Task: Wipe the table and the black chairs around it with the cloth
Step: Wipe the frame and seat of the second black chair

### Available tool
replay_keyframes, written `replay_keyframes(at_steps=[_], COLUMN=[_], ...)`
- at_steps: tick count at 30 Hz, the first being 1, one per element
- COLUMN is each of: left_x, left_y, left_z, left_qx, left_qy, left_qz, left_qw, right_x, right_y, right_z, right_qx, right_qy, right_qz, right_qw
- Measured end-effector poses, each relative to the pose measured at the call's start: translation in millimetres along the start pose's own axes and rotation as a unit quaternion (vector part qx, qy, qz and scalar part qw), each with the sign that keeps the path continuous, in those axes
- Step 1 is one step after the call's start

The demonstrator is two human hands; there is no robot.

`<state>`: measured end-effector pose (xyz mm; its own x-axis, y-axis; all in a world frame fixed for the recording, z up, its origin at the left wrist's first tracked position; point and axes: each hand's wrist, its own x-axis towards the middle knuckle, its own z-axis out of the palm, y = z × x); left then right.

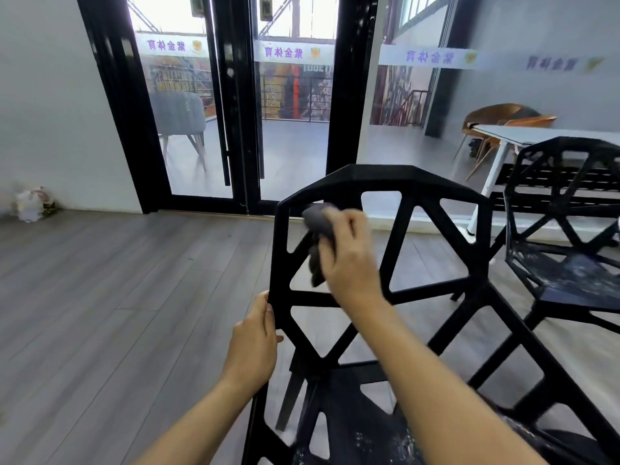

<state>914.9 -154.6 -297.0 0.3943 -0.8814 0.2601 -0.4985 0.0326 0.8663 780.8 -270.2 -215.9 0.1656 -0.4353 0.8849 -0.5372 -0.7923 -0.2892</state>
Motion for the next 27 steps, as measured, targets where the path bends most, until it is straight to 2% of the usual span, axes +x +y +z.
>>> replay_keyframes(at_steps=[2, 3, 6, 8, 10, 12, 13, 15, 17, 19, 22, 25, 27], left_x=[0.4, 2.3, 27.2, 65.7, 107.7, 132.1, 138.6, 139.9, 137.8, 137.9, 137.3, 136.7, 137.7], left_y=[1.5, 5.1, 40.0, 82.7, 118.5, 134.0, 134.2, 130.0, 123.7, 121.6, 121.4, 120.5, 118.5], left_z=[-3.1, -5.4, -19.9, -31.5, -29.9, -17.4, -9.0, 2.6, 7.4, 7.2, 8.9, 9.8, 10.3], left_qx=[0.032, 0.054, 0.095, 0.109, 0.15, 0.172, 0.177, 0.196, 0.199, 0.19, 0.194, 0.195, 0.199], left_qy=[-0.007, -0.01, 0.043, 0.101, 0.076, 0.033, 0.04, 0.099, 0.137, 0.152, 0.161, 0.172, 0.187], left_qz=[-0.012, -0.014, 0.026, 0.1, 0.158, 0.13, 0.118, 0.114, 0.132, 0.144, 0.149, 0.155, 0.159], left_qw=[0.999, 0.998, 0.994, 0.984, 0.973, 0.976, 0.976, 0.969, 0.961, 0.959, 0.956, 0.953, 0.949], right_x=[35.3, 48.3, 56.9, 52.0, 49.9, 48.9, 47.8, 37.9, 9.8, -29.5, -66.4, -49.3, -15.7], right_y=[19.6, 29.5, 51.5, 59.4, 62.2, 61.0, 60.8, 63.4, 70.6, 77.2, 78.1, 77.3, 73.1], right_z=[-13.5, -15.5, -6.3, -1.5, -1.1, -0.3, 1.3, 1.6, -2.5, -6.3, -4.9, -4.5, -4.5], right_qx=[-0.045, -0.067, -0.105, -0.102, -0.092, -0.096, -0.097, -0.089, -0.084, -0.102, -0.169, -0.156, -0.121], right_qy=[0.067, 0.068, 0.006, -0.004, 0.004, 0.014, 0.016, 0.009, -0.007, -0.034, -0.064, -0.064, -0.036], right_qz=[0.017, 0.015, -0.007, -0.018, -0.015, -0.005, 0.002, 0.022, 0.042, 0.048, 0.011, 0.001, 0.014], right_qw=[0.997, 0.995, 0.994, 0.995, 0.996, 0.995, 0.995, 0.996, 0.996, 0.993, 0.984, 0.986, 0.992])
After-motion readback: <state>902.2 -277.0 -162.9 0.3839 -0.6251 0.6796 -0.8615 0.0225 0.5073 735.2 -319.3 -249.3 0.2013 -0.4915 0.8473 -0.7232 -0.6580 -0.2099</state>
